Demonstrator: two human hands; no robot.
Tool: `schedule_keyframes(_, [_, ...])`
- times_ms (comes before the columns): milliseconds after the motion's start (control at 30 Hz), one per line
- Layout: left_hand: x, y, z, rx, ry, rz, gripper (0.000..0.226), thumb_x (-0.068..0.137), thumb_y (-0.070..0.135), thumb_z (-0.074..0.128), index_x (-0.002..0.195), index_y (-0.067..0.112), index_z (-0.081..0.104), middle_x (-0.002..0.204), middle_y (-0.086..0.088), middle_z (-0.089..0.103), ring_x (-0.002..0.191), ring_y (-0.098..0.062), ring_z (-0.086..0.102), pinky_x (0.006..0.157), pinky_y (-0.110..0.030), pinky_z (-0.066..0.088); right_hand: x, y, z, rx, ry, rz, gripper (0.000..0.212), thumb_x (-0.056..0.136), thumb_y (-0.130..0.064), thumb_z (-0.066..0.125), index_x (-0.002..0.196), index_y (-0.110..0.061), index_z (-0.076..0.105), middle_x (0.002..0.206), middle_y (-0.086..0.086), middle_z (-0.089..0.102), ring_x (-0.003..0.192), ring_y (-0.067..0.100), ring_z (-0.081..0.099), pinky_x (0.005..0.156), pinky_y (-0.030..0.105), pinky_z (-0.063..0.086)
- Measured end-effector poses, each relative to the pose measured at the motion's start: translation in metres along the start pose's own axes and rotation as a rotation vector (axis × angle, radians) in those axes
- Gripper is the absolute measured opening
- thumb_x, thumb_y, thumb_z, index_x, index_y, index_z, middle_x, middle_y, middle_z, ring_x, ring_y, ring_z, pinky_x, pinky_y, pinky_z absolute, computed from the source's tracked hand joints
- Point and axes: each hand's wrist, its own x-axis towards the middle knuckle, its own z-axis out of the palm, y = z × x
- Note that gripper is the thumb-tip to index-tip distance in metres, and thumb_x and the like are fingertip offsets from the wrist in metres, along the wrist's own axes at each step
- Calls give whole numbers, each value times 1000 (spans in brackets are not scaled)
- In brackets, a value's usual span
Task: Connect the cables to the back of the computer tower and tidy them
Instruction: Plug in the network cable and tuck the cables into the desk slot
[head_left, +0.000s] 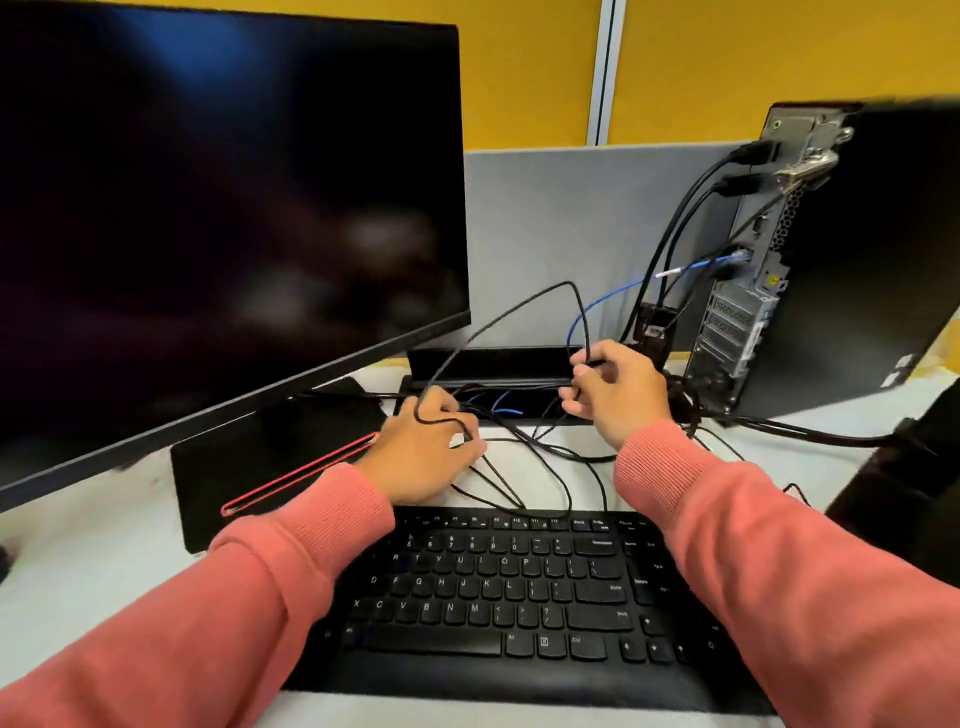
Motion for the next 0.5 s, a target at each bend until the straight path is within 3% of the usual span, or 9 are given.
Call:
schedule_keyframes(100, [4,6,-1,49,-180,-162,16,100,43,49,105,31,58,118,-1,42,103,-28,59,95,-41,47,7,8,0,-333,14,-113,11,93,-13,69,88,-20,75,85,1,72,79,16,70,65,28,60])
schedule_keyframes(200, [8,11,5,89,-169,-144,11,98,31,51,108,26,49,110,-6,49,94,-30,60,79,-37,44,14,12,-3,-534,11,-150,17,90,-19,72,74,-15,72,69,1,66,62,11,59,63,28,54])
schedule_keyframes(300, [14,9,7,16,-196,-138,17,95,26,58,109,24,49,95,-2,66,85,-24,67,77,-38,53,18,14,-9,-260,30,32,15,91,-9,71,78,0,69,69,8,64,48,11,63,68,43,64])
schedule_keyframes(400, [20,7,2,-16,-263,-151,9,91,26,65,98,23,60,94,0,71,77,-17,69,79,-35,59,21,16,-14,26,44,135,9,90,2,69,83,7,67,72,7,64,65,20,74,76,40,64])
schedule_keyframes(500, [25,5,-4,29,-321,-134,10,90,27,66,90,17,68,95,-3,72,64,-15,66,65,-30,57,24,18,-16,100,100,95,20,89,4,69,72,-6,68,75,12,64,83,33,76,78,38,63])
